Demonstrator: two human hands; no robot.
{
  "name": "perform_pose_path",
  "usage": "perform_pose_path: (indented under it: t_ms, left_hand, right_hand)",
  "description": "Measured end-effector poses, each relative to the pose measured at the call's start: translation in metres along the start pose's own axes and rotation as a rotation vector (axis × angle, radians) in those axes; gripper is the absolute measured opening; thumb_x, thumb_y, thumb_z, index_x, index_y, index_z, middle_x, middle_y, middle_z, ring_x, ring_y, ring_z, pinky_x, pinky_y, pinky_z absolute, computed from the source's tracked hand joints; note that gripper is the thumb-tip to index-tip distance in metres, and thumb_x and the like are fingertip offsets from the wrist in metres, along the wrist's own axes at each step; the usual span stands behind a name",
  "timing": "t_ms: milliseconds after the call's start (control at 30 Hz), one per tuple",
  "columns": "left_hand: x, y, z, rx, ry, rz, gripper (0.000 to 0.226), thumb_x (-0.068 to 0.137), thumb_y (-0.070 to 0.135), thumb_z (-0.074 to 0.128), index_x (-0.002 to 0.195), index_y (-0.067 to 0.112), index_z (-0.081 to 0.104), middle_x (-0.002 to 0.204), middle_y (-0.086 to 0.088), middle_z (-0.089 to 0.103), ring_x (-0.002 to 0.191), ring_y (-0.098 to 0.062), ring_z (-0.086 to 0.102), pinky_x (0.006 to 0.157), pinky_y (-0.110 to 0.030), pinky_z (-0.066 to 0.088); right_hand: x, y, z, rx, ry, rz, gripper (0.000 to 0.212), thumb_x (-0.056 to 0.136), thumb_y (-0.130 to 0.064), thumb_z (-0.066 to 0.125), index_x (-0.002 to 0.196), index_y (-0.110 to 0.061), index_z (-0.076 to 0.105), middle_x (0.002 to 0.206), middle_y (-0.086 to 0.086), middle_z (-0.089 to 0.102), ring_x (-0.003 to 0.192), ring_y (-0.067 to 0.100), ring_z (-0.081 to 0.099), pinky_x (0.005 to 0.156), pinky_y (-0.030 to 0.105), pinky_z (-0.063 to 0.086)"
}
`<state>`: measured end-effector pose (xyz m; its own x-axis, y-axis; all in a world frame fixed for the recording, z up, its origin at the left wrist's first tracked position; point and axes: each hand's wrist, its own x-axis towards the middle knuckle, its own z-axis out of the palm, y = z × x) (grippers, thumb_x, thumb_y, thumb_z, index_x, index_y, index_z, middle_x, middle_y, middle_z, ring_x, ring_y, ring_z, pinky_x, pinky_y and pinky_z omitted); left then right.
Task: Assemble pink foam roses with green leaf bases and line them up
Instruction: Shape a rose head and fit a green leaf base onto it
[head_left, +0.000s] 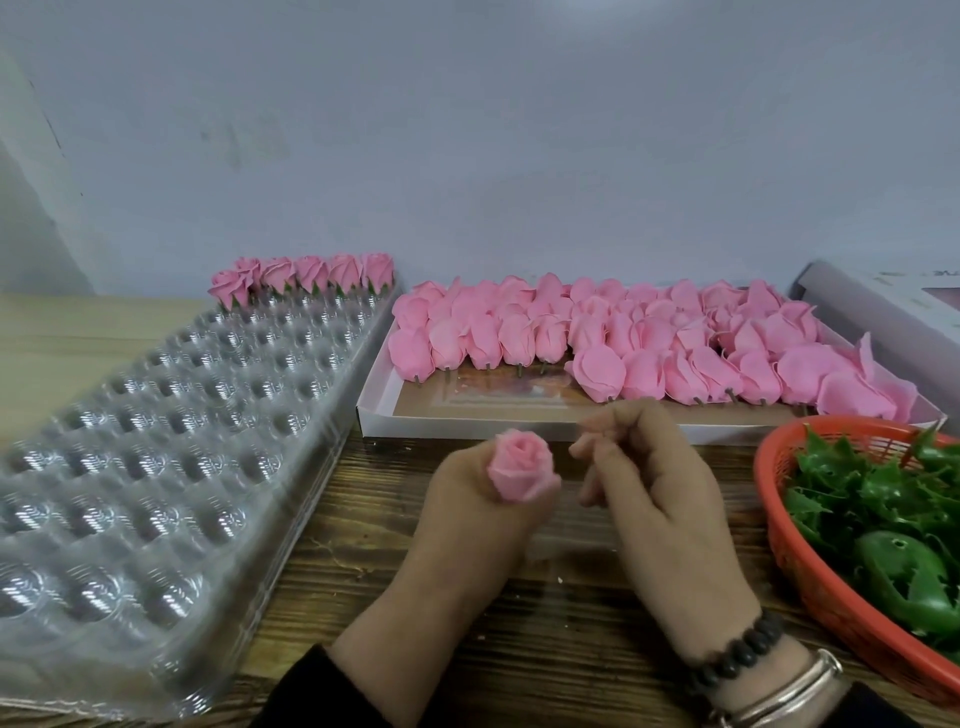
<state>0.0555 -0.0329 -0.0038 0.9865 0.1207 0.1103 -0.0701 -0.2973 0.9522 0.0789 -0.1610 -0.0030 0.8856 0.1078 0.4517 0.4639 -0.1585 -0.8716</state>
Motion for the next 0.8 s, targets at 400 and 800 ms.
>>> perform_pose_path:
  t_ms: [400, 800]
  left_hand:
    - [-0.003, 0.007, 0.018, -0.809, -0.022, -0.163, 0.04, 0.069, 0.021, 0.067, 0.105, 0.005, 0.068, 0.098, -0.02, 0.061, 0.094, -0.027, 0.056, 0.091, -0.039, 0.042]
    - [0.002, 0.008, 0.001, -0.893, -0.073, -0.239, 0.032, 0.062, 0.039, 0.066, 0.045, 0.015, 0.052, 0.085, -0.009, 0.071, 0.07, -0.019, 0.063, 0.061, -0.031, 0.04]
  right_hand:
    - [-0.007, -0.007, 0.014, -0.016, -0.225, 0.049, 0.031, 0.069, 0.0, 0.067, 0.09, -0.021, 0.058, 0.072, -0.001, 0.06, 0.066, 0.008, 0.056, 0.066, 0.027, 0.049]
    - [-0.002, -0.011, 0.002, 0.223, -0.473, 0.369, 0.011, 0.08, -0.023, 0.069, 0.08, -0.012, 0.071, 0.065, 0.005, 0.062, 0.062, 0.01, 0.054, 0.065, 0.022, 0.043]
